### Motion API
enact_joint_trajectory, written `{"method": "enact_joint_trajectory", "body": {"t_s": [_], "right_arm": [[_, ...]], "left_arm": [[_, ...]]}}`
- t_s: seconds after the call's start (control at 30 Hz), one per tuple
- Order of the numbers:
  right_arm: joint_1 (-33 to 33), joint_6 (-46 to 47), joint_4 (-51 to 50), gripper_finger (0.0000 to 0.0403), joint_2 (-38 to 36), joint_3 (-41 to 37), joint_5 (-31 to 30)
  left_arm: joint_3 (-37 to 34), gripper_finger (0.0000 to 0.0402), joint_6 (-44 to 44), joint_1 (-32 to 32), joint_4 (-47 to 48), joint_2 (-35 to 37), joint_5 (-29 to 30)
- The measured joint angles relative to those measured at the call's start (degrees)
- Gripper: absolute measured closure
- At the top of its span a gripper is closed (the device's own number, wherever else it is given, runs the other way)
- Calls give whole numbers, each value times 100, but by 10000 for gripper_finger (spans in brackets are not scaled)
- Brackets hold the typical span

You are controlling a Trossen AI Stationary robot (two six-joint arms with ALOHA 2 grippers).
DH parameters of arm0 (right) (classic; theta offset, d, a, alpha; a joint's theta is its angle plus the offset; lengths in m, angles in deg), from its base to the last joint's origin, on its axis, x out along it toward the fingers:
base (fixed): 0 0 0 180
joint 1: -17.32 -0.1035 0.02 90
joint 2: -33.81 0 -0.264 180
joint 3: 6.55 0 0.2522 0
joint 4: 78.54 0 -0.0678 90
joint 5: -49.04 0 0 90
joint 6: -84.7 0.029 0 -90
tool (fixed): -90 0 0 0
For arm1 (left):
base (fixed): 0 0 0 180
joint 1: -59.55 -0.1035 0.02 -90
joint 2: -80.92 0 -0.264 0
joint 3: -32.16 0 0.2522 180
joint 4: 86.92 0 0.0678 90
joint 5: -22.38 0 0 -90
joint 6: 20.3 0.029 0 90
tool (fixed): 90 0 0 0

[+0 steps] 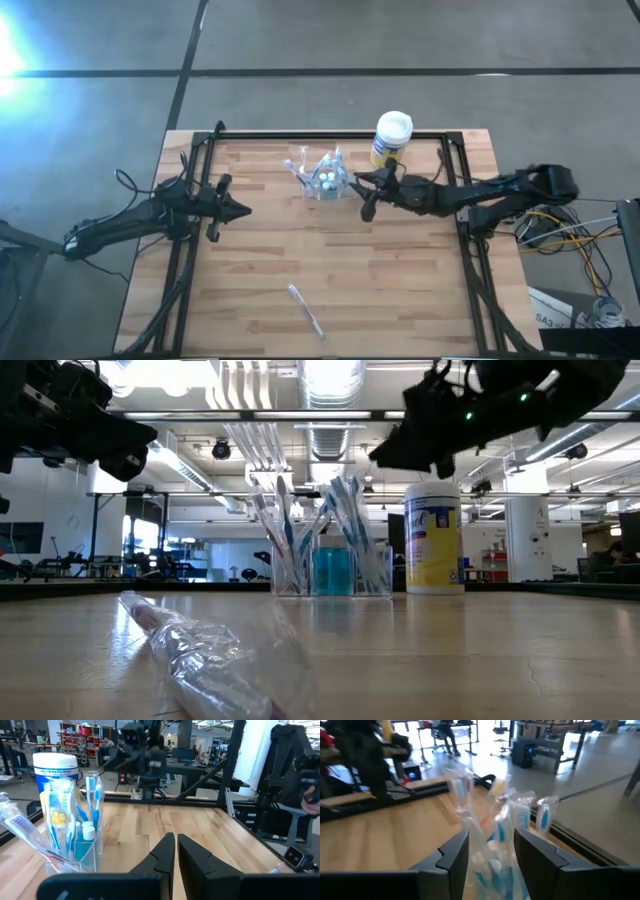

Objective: Pick & Place toothbrushing station
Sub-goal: Put the violet toothbrush into the transparent organizer

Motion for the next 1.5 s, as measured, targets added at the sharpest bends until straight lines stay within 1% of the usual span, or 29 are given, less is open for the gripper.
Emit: {"method": "enact_joint_trajectory", "body": {"t_s": [0.07,0.2,0.23,0.37,0.5,0.67,0.77,0.83,0.87,0.93,1.03,1.2,1.27,1.33,1.5], "right_arm": [[-136,181,-395,249,-396,0,45],[-508,567,-1168,254,-1048,2,692],[-634,674,-1415,257,-1159,2,753],[-1171,1115,-2418,268,-1425,-2,801],[-1743,1218,-2948,276,-1486,-8,800],[-2311,984,-2900,278,-1635,-9,710],[-2528,918,-2865,280,-1810,-9,257],[-2679,623,-2865,285,-1962,-11,-97],[-2756,401,-2848,289,-2088,-27,-126],[-2828,-24,-2723,301,-2383,-89,55],[-2810,-287,-2469,330,-2970,-223,366],[-2792,-478,-2463,386,-3903,-614,360],[-2784,-460,-2339,391,-4261,-776,170],[-2780,-424,-2345,393,-4583,-964,27],[-2782,-378,-2366,394,-5210,-1565,-21]], "left_arm": [[0,376,0,0,-1,0,-2],[0,376,68,2,-4,0,0],[-2,376,124,2,-19,0,2],[-2,376,117,2,-108,0,-17],[47,376,-116,2,-225,-2,-416],[265,376,-18,2,-234,5,-647],[398,376,54,2,-232,4,-637],[473,376,155,4,-227,6,-524],[505,376,196,2,-226,4,-490],[555,376,277,2,-227,7,-438],[570,381,393,2,-220,7,-394],[568,397,548,2,-95,4,162],[566,396,496,2,-75,4,305],[566,389,336,2,-85,4,313],[566,383,251,2,-83,4,302]]}}
